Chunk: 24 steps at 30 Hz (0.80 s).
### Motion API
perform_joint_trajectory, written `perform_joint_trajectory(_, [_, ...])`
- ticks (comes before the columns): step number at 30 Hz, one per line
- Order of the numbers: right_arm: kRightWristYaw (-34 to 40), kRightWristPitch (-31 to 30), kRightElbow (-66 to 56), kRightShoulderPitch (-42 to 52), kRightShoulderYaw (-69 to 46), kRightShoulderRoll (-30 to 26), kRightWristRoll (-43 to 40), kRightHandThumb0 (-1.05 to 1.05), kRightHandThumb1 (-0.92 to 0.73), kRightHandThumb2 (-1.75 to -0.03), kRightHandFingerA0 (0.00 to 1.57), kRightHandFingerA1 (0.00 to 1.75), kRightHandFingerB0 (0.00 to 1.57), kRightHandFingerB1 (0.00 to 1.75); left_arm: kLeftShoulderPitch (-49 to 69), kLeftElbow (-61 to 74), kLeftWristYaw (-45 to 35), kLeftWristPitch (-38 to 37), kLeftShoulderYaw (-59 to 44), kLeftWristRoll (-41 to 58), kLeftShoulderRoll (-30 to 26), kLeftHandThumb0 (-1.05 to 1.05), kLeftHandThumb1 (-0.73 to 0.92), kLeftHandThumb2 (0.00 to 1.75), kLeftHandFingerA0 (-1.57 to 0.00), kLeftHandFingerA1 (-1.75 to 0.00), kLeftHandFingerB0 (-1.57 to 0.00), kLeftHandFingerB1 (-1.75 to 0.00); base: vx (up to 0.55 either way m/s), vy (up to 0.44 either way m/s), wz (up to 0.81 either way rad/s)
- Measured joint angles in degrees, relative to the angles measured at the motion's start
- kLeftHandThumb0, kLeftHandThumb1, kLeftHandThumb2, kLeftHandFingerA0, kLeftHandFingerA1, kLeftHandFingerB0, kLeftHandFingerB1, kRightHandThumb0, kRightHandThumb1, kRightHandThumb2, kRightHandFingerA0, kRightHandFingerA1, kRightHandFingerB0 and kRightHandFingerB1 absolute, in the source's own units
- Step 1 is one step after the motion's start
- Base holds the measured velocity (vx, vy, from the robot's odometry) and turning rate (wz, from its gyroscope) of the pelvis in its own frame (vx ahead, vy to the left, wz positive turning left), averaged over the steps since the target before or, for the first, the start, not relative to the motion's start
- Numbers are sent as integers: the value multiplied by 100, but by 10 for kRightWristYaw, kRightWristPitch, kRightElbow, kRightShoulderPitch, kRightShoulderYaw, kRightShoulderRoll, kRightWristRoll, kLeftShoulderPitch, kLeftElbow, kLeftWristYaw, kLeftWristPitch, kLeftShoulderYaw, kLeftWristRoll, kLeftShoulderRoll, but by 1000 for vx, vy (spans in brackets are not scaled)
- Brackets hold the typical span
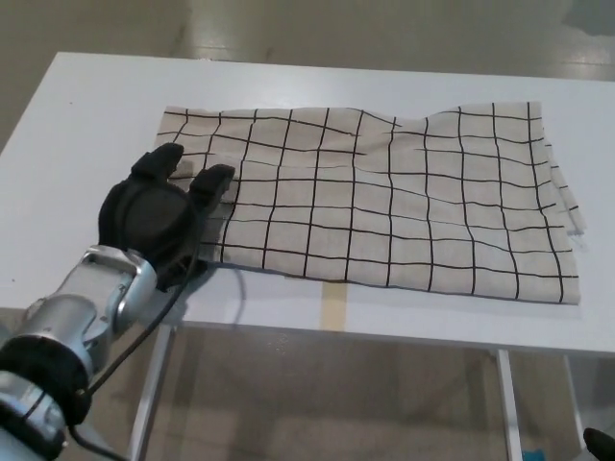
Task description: Use the left hand to fold a white towel with checkered patterns in half.
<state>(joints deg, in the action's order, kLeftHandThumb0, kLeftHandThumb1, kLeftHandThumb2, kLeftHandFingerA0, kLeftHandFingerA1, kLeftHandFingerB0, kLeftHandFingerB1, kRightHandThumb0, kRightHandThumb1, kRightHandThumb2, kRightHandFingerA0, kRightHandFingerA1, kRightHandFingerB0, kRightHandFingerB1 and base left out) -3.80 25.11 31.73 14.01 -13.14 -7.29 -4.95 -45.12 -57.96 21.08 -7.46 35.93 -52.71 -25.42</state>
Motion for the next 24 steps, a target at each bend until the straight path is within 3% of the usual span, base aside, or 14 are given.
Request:
perform_joint_trajectory(2, [0,0,0,0,1,0,0,-35,-64,-58,49,54,47,44,-15,-26,7,6,13,-3,13,-56,38,76,-1,-28,-5,-36,0,0,0])
perform_joint_trajectory(4, [0,0,0,0,1,0,1,-36,-63,-58,49,54,48,44,-21,-36,9,9,18,-3,19,-56,44,77,-39,-53,-51,-51,0,0,0])
perform_joint_trajectory(5, [1,0,0,-1,2,-1,1,-36,-63,-58,49,54,48,44,-30,-51,13,15,28,-6,27,-56,44,77,-39,-53,-51,-51,0,0,0])
perform_joint_trajectory(6, [1,0,0,-1,3,-2,2,-36,-63,-57,50,54,48,45,-39,-68,16,23,41,-9,38,-45,52,57,-75,-99,-87,-70,0,0,0])
perform_joint_trajectory(7, [1,0,-1,-1,4,-2,2,-36,-63,-57,51,55,48,45,-42,-74,17,27,46,-11,42,-41,51,57,-75,-135,-94,-60,0,0,0])
perform_joint_trajectory(8, [1,0,-1,0,4,-2,2,-36,-63,-57,51,55,48,45,-47,-83,17,32,53,-14,48,-41,51,57,-75,-135,-94,-60,0,0,0])
perform_joint_trajectory(9, [0,0,-1,0,4,-2,2,-36,-62,-58,52,59,49,46,-51,-92,17,37,60,-15,53,-39,51,57,-79,-157,-85,-51,0,0,0])
perform_joint_trajectory(12, [-1,0,-4,0,3,-1,-1,-35,-63,-58,55,64,49,46,-70,-124,18,65,86,-26,70,-38,50,57,-85,-146,-75,-46,0,0,0])
perform_joint_trajectory(13, [-1,0,-4,0,3,-1,-1,-35,-62,-58,56,65,50,47,-70,-124,18,65,86,-26,70,-40,43,80,-99,-110,-65,-58,0,0,0])
perform_joint_trajectory(15, [-1,0,-7,0,3,-1,-3,-35,-62,-58,57,65,50,47,-82,-148,15,98,108,-36,83,-41,44,80,-98,-108,-62,-56,0,0,0])
perform_joint_trajectory(16, [-1,0,-7,0,3,-1,-2,-35,-62,-58,57,65,50,47,-86,-154,12,107,113,-37,85,-37,51,56,-100,-104,-74,-45,0,0,0])
perform_joint_trajectory(22, [0,0,-8,1,4,-3,-1,-36,-62,-58,57,64,49,46,-91,-167,-6,121,100,-29,70,-36,52,56,-98,-106,-77,-46,0,0,0])
perform_joint_trajectory(23, [-1,0,-8,0,5,-3,-1,-36,-62,-58,57,64,49,46,-89,-167,-7,121,94,-27,64,-47,49,82,-97,-114,-74,-61,0,0,0])
perform_joint_trajectory(24, [-1,0,-8,0,6,-3,-1,-36,-62,-58,57,64,49,46,-88,-167,-7,120,91,-25,60,-47,49,82,-97,-114,-74,-61,0,0,0])
